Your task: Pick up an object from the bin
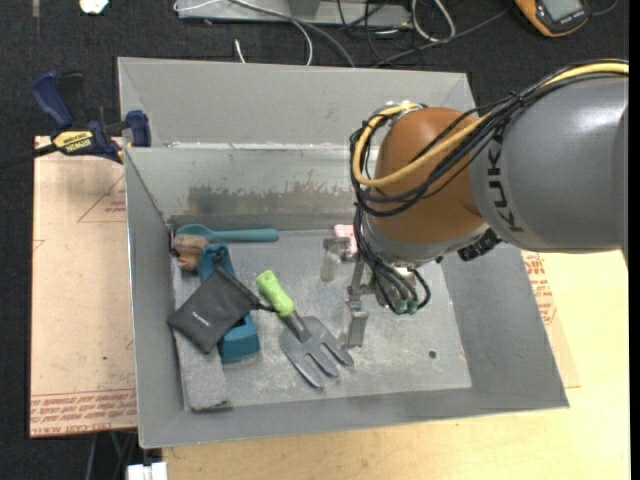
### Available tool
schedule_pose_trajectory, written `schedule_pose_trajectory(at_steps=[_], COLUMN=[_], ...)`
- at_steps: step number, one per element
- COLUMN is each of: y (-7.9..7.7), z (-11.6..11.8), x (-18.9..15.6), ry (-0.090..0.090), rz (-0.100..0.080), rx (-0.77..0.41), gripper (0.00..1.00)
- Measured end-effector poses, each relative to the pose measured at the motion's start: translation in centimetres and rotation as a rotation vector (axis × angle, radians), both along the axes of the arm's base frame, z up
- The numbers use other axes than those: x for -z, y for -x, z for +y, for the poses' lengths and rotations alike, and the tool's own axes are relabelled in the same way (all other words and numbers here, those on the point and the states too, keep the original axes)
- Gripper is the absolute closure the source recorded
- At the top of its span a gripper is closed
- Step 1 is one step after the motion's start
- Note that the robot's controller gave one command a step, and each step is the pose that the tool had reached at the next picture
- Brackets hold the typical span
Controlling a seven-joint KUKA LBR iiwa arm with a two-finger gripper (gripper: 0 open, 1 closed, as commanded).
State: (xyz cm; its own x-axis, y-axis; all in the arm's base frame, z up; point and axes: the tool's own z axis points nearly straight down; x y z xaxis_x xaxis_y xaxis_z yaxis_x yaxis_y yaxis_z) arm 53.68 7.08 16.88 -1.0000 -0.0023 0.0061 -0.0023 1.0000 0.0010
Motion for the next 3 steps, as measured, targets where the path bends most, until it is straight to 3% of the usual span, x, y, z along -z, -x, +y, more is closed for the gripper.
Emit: schedule_pose_trajectory(at_steps=[1,2,3], y=[-0.2,-1.5,-1.5], z=[0.0,4.0,6.3], x=[-0.3,2.8,5.4], ry=[-0.001,0.000,-0.002], rz=[-0.007,-0.012,-0.007], rx=[0.002,-0.064,0.014], gripper=[0.00,0.00,0.00])
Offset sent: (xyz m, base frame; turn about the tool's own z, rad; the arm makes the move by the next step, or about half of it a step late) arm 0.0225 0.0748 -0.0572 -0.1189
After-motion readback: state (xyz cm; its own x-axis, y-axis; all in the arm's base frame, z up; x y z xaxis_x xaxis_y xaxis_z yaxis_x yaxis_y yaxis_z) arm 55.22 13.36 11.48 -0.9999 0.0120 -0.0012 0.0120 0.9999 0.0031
